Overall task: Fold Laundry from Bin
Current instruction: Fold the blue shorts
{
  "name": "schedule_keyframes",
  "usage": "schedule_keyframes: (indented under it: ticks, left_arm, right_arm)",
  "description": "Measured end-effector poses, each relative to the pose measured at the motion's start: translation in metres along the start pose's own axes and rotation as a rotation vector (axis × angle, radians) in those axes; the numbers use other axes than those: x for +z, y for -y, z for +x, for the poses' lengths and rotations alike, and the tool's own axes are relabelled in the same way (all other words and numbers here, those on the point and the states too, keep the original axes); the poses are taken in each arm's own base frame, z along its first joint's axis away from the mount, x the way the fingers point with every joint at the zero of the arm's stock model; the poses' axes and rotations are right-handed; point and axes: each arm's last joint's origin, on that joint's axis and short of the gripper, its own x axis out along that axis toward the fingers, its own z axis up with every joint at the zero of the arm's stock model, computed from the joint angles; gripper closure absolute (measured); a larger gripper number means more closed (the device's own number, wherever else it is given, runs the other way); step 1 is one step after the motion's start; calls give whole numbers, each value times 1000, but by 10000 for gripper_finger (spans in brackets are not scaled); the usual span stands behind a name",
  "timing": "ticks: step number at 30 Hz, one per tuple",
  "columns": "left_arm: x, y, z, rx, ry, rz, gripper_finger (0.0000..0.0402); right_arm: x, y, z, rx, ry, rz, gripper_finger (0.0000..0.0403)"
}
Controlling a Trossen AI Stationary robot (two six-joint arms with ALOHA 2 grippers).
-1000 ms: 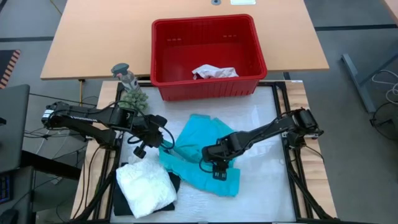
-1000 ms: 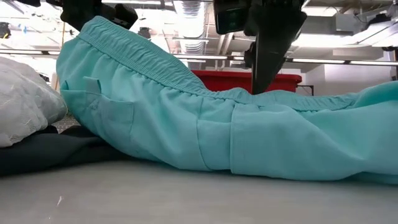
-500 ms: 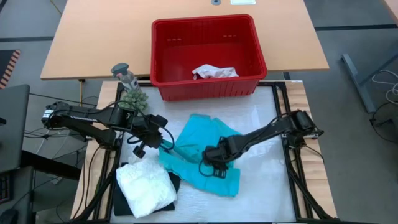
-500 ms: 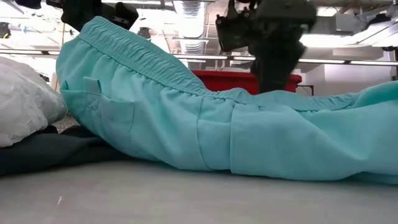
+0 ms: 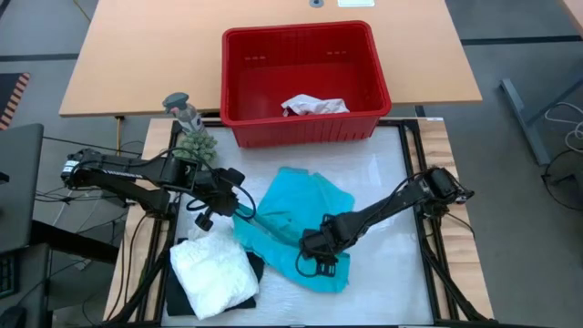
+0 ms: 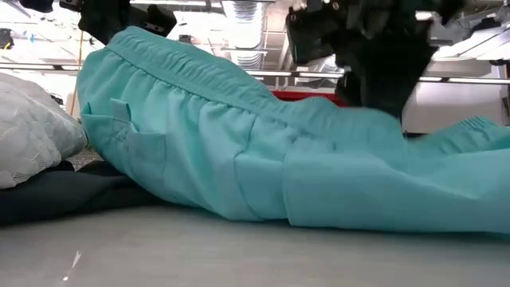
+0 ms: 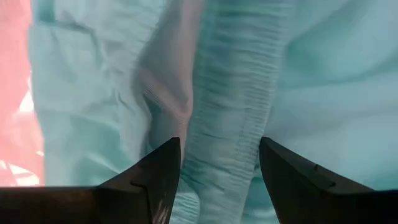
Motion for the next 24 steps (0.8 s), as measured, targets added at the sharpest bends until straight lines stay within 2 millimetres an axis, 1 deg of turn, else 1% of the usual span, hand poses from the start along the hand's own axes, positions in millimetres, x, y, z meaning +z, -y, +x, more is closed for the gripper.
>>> schedule_keyframes:
  ticks: [2,4,10,14,17,19,21,24]
  left_arm:
    - [0,0,0,1,0,-14,401]
    - [0,0,0,0,0,-17,401]
    - [0,0,0,0,-1,-17,401]
    - [0,0,0,0,0,-25,401]
    - [0,0,0,0,0,-26,401]
    - [0,0,0,0,0,-26,401]
    - [0,0,0,0,0,-26,401]
    - [0,0,0,0,0,-24,401]
  right_arm:
    - [-1,-3,9,2,-16,-8,163]
    - [-1,-6,12,5,-21,-13,163]
    - [-1,-4,13,5,-29,-4,163]
    - [-4,-2,13,-26,-62,32,163]
    - [-4,-3,13,16,-73,20,167]
    - [-3,-5,13,52,-72,7,180]
    - [-2,-6,13,77,-74,3,205]
    - [-2,-7,13,83,-76,3,265]
